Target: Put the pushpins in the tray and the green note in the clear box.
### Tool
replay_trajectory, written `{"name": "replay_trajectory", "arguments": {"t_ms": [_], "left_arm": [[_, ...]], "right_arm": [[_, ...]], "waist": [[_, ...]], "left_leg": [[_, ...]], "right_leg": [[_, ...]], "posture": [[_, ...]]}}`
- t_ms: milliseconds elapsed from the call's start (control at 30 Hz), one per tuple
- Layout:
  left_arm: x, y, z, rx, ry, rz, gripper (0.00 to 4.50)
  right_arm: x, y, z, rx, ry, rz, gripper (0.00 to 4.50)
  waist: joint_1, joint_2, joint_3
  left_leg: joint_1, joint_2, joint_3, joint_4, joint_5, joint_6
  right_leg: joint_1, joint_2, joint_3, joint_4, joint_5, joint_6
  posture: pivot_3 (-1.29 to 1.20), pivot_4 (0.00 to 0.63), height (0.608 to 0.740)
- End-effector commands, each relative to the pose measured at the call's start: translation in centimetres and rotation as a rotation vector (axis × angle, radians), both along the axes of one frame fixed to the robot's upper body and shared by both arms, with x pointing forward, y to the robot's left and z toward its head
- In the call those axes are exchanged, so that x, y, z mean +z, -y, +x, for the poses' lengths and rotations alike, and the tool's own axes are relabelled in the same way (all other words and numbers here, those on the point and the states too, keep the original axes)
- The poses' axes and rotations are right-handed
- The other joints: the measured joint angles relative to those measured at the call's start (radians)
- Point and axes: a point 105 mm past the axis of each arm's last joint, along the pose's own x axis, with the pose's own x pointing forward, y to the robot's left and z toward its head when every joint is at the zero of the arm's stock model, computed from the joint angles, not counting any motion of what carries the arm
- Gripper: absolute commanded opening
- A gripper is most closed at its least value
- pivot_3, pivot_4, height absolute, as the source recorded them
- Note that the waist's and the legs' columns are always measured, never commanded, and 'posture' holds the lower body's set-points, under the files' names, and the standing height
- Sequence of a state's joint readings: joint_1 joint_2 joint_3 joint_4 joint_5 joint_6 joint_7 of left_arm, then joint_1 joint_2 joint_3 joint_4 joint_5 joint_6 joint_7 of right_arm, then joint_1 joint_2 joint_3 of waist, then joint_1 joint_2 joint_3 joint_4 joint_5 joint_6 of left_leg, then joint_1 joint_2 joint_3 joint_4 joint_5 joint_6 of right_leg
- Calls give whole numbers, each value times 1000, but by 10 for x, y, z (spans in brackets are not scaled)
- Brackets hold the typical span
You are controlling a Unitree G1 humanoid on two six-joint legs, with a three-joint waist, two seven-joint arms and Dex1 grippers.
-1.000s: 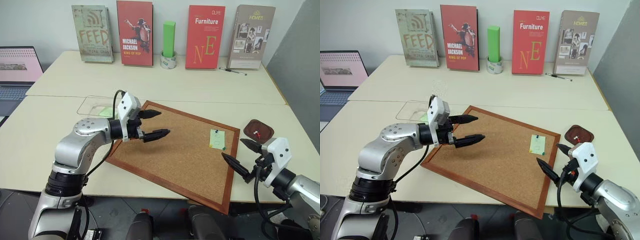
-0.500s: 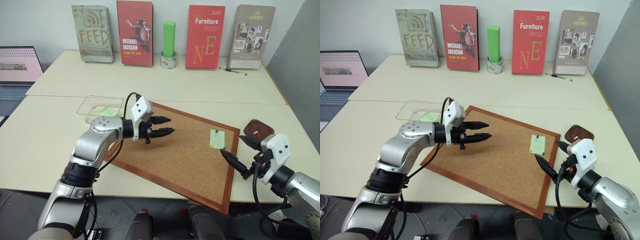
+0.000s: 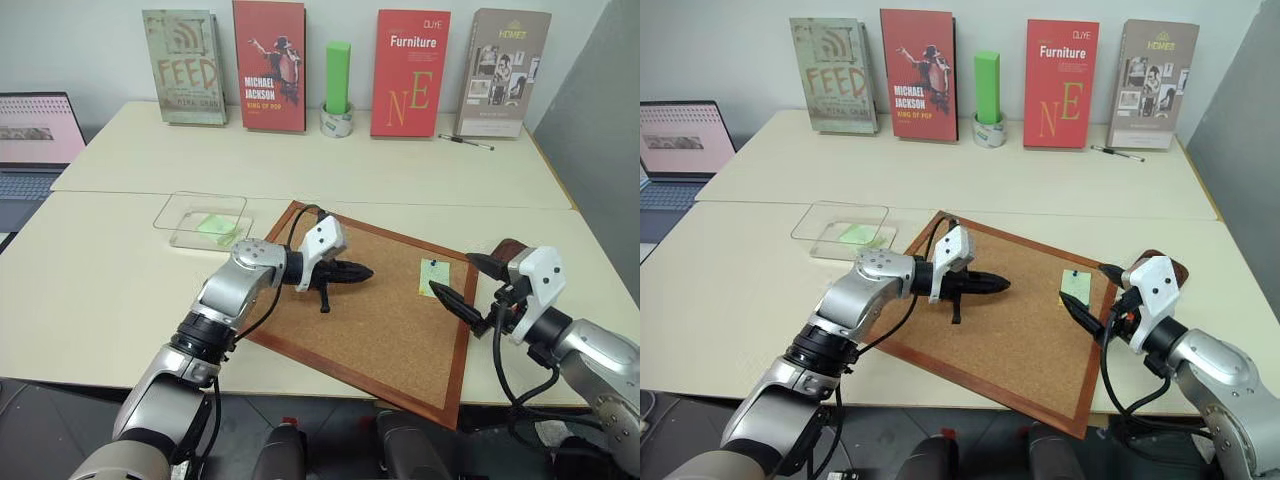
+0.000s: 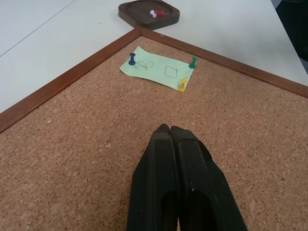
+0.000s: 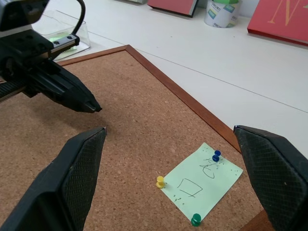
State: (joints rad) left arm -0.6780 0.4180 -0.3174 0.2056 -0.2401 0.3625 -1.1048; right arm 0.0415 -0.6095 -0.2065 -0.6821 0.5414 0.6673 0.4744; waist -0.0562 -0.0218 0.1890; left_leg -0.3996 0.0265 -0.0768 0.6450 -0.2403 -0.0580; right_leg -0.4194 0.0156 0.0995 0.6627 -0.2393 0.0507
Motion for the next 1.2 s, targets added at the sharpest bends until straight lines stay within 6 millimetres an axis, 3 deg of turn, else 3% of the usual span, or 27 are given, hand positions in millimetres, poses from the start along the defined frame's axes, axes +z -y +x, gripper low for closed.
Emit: {"name": "replay_trajectory", "arguments": {"t_ms": [33, 167, 400, 667, 933, 1200], "left_arm": [[-2, 5, 2, 7, 21, -19, 12], [-18, 9, 1, 28, -32, -39, 12], [-52, 6, -1, 29, -62, 38, 12], [-64, 3, 1, 38, -74, 66, 12], [-65, 3, -1, 41, -73, 67, 12], [-65, 4, -3, 45, -78, 64, 0]], "right_arm": [[9, 2, 9, 2, 58, -37, 4500], [8, 5, 29, -43, 70, 8, 4500], [-10, 6, 54, -39, -60, -6, 4500], [-30, 16, 81, -107, -159, -17, 4500], [-40, 12, 91, -117, -164, -21, 4500], [-47, 10, 96, -119, -158, -44, 3089]], "waist": [[0, 0, 0], [-2, 0, 0], [0, 1, -1], [-1, 1, -1], [-2, 1, -1], [-2, 1, -1]], "left_leg": [[0, 0, 0, 0, 0, 0], [0, 0, 0, 0, 0, 0], [0, 0, 0, 0, 0, 0], [7, 0, 0, 0, 0, 0], [10, 0, 0, 0, 0, 0], [10, 0, 0, 0, 0, 0]], "right_leg": [[0, 0, 0, 0, 0, 0], [0, 0, 0, 0, 0, 0], [0, 0, 0, 1, 0, 0], [8, 0, 0, 0, 0, 0], [11, 0, 0, 0, 0, 0], [11, 0, 0, 0, 0, 0]], "posture": [[0, 150, 740], [0, 150, 740], [0, 150, 740], [0, 150, 740], [0, 150, 740], [0, 150, 740]]}}
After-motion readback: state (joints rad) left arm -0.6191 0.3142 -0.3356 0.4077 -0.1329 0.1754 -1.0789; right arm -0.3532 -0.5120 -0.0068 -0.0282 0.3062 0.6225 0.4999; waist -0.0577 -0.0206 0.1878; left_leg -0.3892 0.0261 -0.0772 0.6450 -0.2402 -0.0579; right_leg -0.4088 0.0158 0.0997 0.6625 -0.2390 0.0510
